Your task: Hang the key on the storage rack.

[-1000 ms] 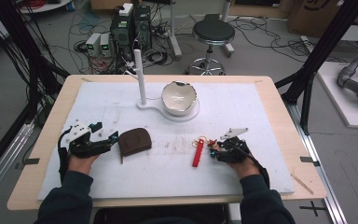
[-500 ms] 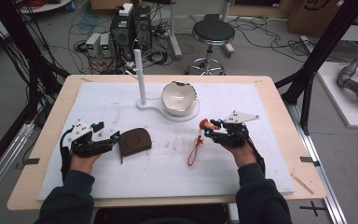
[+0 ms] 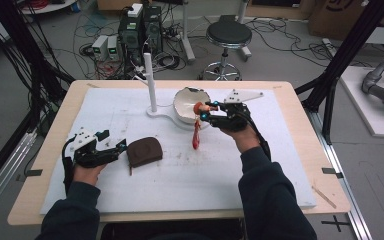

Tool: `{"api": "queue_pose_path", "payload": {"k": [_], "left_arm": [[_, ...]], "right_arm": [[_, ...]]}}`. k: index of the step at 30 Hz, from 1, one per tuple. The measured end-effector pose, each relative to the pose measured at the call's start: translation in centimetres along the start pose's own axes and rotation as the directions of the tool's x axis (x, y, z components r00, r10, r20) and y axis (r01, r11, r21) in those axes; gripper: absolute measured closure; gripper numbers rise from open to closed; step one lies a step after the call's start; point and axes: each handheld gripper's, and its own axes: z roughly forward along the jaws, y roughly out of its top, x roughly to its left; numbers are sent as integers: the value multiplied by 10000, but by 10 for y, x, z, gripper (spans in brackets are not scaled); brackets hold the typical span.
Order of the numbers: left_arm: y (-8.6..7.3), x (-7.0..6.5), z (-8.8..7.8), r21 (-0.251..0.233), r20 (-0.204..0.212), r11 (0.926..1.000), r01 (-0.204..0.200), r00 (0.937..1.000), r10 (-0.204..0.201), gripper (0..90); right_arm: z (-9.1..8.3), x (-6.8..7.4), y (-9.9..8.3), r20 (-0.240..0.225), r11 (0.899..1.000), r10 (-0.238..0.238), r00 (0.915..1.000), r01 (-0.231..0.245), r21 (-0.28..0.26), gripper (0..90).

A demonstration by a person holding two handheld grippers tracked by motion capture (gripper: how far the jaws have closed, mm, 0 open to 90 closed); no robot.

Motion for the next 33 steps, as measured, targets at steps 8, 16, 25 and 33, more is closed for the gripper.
{"api": "queue_pose_path", "payload": {"k": [8, 16, 25, 33], "left_arm": [[0, 2, -1, -49, -46, 10000, 3, 10000, -4, 223], [0, 4, -2, -93, -70, 9999, 46, 10000, -47, 223], [0, 4, -1, -91, -19, 9999, 60, 10000, -61, 223], [0, 3, -1, -74, -8, 10000, 44, 10000, -44, 223]], "right_arm": [[32, 4, 46, -500, 9986, -295, 9983, 272, -452, 573], [70, 7, 81, -867, 9976, -354, 9956, 300, -631, 573], [105, 15, 119, -976, 9958, -620, 9933, 551, -725, 575], [127, 18, 147, -518, 9947, -621, 9967, 575, -857, 576]]}}
